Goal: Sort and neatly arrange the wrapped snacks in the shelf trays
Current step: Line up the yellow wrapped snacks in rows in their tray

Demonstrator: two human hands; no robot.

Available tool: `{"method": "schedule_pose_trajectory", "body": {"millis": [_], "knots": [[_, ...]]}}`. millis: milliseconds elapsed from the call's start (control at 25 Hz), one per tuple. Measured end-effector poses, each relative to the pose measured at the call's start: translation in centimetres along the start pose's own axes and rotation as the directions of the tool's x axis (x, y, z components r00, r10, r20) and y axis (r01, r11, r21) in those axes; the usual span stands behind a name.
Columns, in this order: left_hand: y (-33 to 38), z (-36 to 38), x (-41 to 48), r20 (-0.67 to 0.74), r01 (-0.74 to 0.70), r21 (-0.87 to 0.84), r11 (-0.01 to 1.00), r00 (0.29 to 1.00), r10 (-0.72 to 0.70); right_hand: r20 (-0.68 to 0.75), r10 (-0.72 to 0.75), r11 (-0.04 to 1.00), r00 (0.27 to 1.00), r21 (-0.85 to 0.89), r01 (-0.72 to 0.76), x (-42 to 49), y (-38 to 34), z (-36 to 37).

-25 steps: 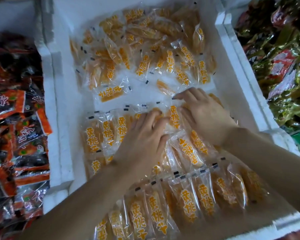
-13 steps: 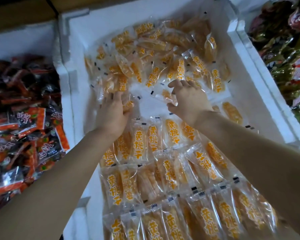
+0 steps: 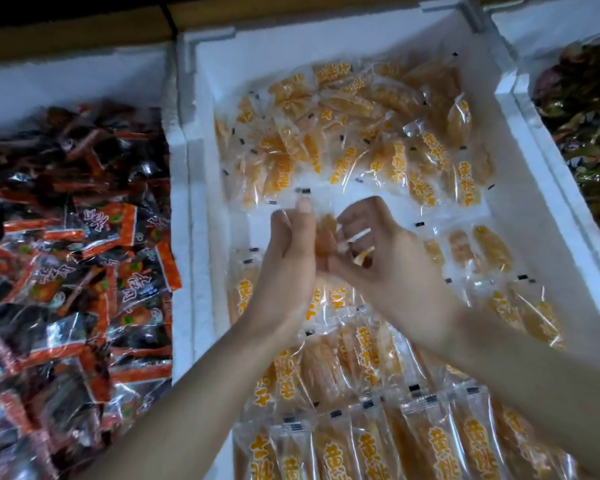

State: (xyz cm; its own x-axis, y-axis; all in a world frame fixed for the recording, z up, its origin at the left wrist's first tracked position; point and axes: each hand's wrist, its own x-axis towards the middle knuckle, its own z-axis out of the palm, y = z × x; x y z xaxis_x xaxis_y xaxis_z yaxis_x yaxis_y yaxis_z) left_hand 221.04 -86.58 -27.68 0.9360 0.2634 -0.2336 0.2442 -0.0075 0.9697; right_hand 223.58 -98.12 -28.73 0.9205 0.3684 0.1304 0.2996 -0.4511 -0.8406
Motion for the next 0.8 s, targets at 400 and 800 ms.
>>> {"method": "schedule_pose_trajectory", "body": {"millis": [400, 800], "knots": [[-0.6, -7.6, -0.6, -0.195, -0.141, 0.082, 0.987, 0.969, 0.154, 0.031, -0.037, 0.897, 0.999, -0.440, 0.047, 8.6, 2.7, 2.4], [-1.5, -10.0, -1.7, -0.178, -0.135, 0.023, 0.991, 0.974, 0.137, 0.139, -0.113, 0.772, 0.984, -0.611, 0.175, 13.6, 2.0, 7.0]]}}
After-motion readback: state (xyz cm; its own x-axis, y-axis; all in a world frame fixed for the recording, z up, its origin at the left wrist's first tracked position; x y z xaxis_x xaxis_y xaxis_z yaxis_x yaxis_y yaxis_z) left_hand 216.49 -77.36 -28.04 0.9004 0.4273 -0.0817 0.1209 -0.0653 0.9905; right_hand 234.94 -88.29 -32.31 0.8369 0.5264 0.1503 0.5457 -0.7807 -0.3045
